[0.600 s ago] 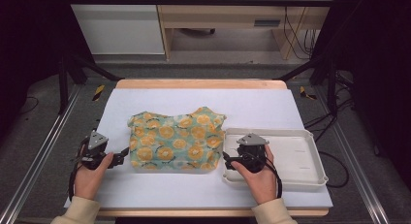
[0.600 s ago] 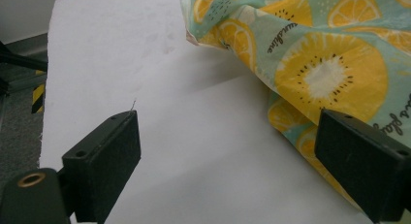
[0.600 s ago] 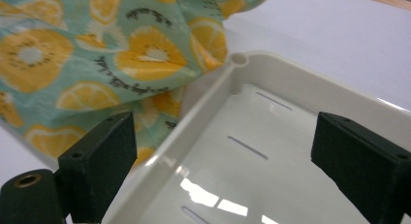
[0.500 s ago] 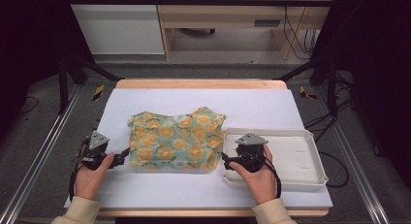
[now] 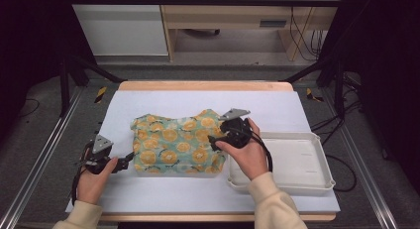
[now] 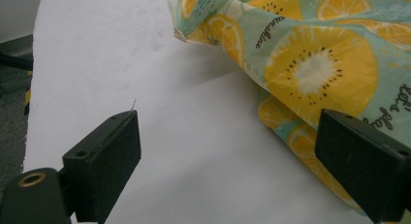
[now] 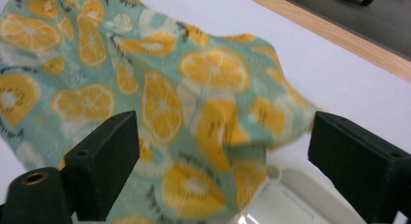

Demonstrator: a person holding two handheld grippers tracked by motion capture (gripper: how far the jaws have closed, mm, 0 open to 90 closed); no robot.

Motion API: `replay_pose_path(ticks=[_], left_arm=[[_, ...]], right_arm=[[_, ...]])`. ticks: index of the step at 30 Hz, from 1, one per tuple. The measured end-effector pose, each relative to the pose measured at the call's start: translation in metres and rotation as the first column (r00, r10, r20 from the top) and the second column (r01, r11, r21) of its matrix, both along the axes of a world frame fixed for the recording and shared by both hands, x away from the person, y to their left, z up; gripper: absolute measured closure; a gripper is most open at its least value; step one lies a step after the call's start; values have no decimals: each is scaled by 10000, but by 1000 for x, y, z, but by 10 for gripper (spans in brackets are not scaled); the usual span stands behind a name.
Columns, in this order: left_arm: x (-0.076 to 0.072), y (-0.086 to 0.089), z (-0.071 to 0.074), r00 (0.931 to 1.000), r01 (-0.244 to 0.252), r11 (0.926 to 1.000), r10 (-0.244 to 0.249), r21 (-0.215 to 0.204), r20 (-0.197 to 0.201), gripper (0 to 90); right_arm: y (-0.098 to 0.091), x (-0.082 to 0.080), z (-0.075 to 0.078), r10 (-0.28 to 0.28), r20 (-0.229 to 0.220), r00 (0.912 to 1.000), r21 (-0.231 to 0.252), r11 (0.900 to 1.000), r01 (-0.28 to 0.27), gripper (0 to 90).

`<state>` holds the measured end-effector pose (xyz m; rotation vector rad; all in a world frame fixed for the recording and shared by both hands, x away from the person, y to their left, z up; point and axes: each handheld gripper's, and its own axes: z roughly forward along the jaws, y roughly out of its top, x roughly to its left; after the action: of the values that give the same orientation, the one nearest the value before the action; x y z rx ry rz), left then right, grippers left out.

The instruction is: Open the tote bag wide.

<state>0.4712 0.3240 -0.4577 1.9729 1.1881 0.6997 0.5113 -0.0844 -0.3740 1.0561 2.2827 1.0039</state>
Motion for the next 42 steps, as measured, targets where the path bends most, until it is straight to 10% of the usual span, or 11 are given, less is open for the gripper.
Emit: replay_pose_path(ticks=[16,28,36,42], left_arm=[[-4,0,0,9999,128,9999,-127,53,-107,91],[-2,2,1,9999,150,9999,-150,16,-66,92],[-4,6,6,9999,33,9997,-30,-254,100,102],[-8,13,18,9985,-110,9979,144,-637,522,143]], right_arm=[[33,55,-9,236,-1374,9902,-440,9986,-299,93],[46,52,-19,1184,-1590,9802,-947,9864,-1345,806],[40,9,-7,1713,-394,9844,92,9852,-1711,894],[29,-45,-15,2323,298,9722,1160,9652,-2342,897]])
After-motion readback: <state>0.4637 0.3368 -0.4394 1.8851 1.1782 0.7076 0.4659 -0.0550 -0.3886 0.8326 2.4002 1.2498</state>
